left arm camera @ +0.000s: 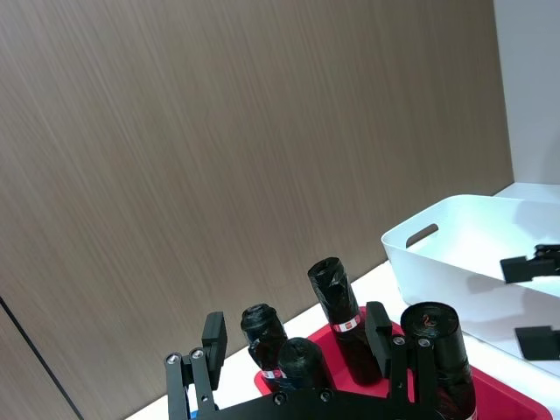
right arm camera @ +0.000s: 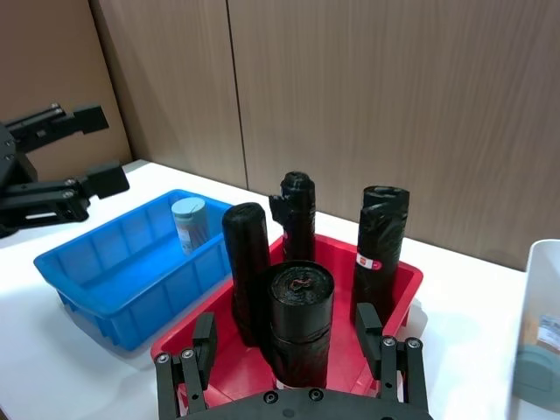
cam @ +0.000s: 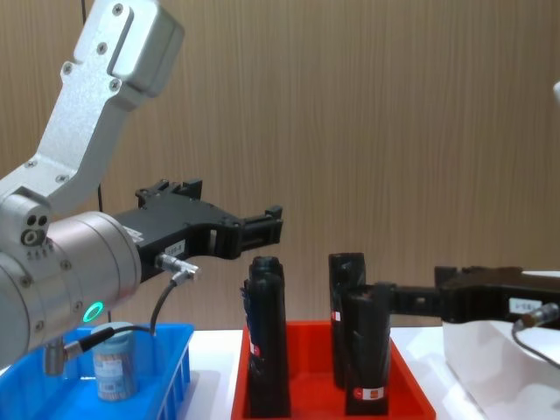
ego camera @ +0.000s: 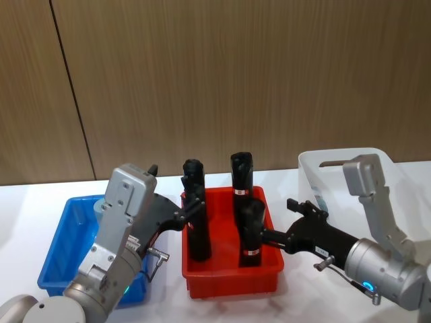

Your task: Pick the cotton swabs from the blue box and place them into the white box.

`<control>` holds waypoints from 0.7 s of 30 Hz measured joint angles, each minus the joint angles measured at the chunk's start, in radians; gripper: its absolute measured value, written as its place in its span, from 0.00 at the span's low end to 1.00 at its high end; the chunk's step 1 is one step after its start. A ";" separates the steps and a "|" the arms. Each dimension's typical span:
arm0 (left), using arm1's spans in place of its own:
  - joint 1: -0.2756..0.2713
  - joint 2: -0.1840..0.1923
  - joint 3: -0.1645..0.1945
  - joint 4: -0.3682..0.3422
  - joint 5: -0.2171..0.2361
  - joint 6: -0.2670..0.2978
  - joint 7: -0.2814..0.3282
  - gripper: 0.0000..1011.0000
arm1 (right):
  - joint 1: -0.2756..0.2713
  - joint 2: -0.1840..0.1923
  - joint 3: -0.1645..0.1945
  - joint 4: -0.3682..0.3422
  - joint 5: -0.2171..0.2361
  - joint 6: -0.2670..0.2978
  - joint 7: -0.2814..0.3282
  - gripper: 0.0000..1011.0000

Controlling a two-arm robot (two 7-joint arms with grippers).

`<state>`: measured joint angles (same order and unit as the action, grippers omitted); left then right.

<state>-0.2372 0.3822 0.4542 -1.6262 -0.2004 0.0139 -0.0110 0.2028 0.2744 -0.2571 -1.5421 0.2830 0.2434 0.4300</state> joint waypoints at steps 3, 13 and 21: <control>0.000 0.000 0.000 0.000 0.000 0.000 0.000 0.99 | 0.019 -0.010 -0.005 0.029 -0.007 0.000 0.012 0.99; 0.000 0.000 0.000 0.000 0.000 0.000 0.000 0.99 | 0.083 -0.044 -0.021 0.134 -0.036 -0.011 0.027 0.99; 0.000 0.000 0.000 0.000 0.000 0.000 0.000 0.99 | 0.120 -0.066 -0.032 0.199 -0.053 -0.020 0.027 0.99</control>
<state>-0.2372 0.3821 0.4542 -1.6261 -0.2004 0.0139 -0.0110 0.3232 0.2088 -0.2887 -1.3430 0.2296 0.2231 0.4571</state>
